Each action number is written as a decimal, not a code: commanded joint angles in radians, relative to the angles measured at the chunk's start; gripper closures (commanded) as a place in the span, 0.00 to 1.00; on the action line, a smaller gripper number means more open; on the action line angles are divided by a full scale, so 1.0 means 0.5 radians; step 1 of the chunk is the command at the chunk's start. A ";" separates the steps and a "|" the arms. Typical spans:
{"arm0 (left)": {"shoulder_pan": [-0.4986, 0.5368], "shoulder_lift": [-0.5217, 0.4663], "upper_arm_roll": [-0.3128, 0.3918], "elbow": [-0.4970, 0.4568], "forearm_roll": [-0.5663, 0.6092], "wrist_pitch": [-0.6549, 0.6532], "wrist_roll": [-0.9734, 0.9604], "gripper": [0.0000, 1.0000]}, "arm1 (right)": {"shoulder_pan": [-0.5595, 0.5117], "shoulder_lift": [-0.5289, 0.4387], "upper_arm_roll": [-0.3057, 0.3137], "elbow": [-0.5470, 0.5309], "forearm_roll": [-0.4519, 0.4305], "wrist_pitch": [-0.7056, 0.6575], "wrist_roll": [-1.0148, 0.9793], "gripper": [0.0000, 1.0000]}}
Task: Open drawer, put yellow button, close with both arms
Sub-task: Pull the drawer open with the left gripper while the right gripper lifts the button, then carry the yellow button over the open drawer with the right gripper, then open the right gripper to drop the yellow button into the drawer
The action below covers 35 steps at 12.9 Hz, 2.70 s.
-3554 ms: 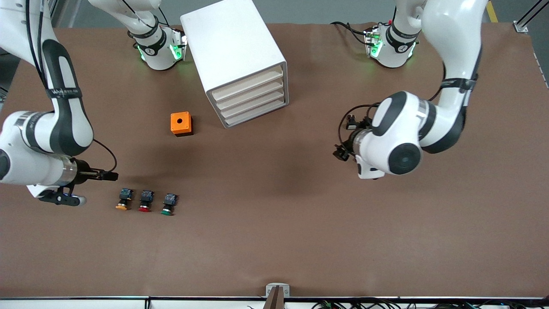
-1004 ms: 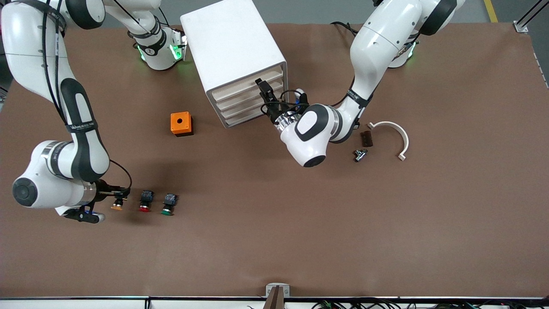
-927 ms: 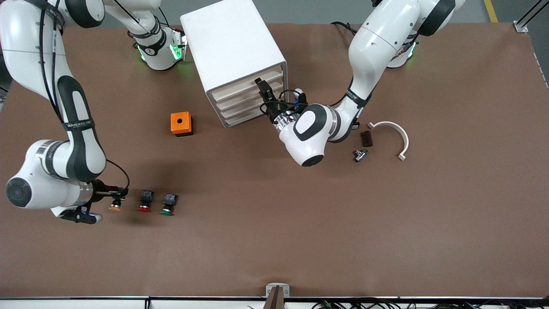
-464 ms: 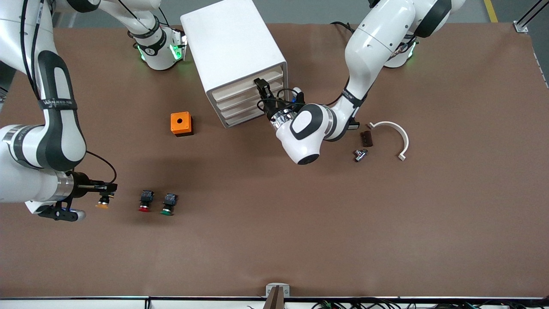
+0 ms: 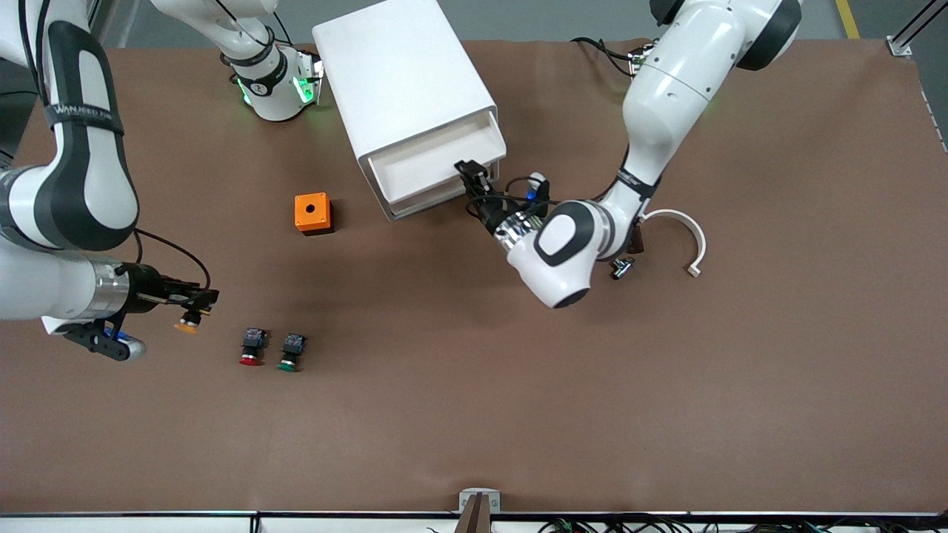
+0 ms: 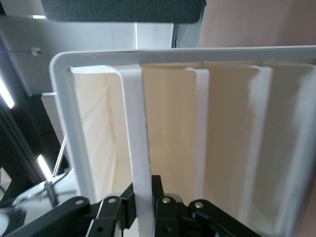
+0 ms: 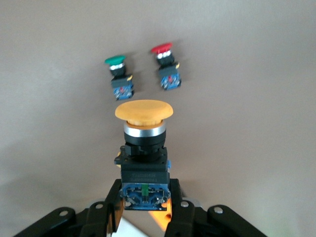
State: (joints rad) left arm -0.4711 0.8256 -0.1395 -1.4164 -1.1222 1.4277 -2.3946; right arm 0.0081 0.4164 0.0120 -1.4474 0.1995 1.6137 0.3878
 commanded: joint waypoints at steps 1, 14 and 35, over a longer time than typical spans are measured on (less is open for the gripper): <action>0.046 0.033 0.027 0.081 0.011 -0.005 0.071 1.00 | 0.021 -0.136 0.147 -0.029 0.040 -0.095 0.456 0.97; 0.148 0.030 0.089 0.112 0.060 -0.011 0.144 0.99 | 0.162 -0.256 0.951 -0.096 0.024 -0.003 2.380 0.97; 0.178 -0.126 0.150 0.357 1.048 0.120 1.091 0.01 | 0.549 -0.222 1.084 -0.535 -0.442 0.902 3.486 0.00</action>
State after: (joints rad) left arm -0.3757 0.7757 -0.0752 -1.2307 -0.6285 1.4672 -1.9513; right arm 0.3008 0.3198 0.5511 -1.7201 0.0038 2.0657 2.1114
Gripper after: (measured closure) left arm 0.004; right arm 0.330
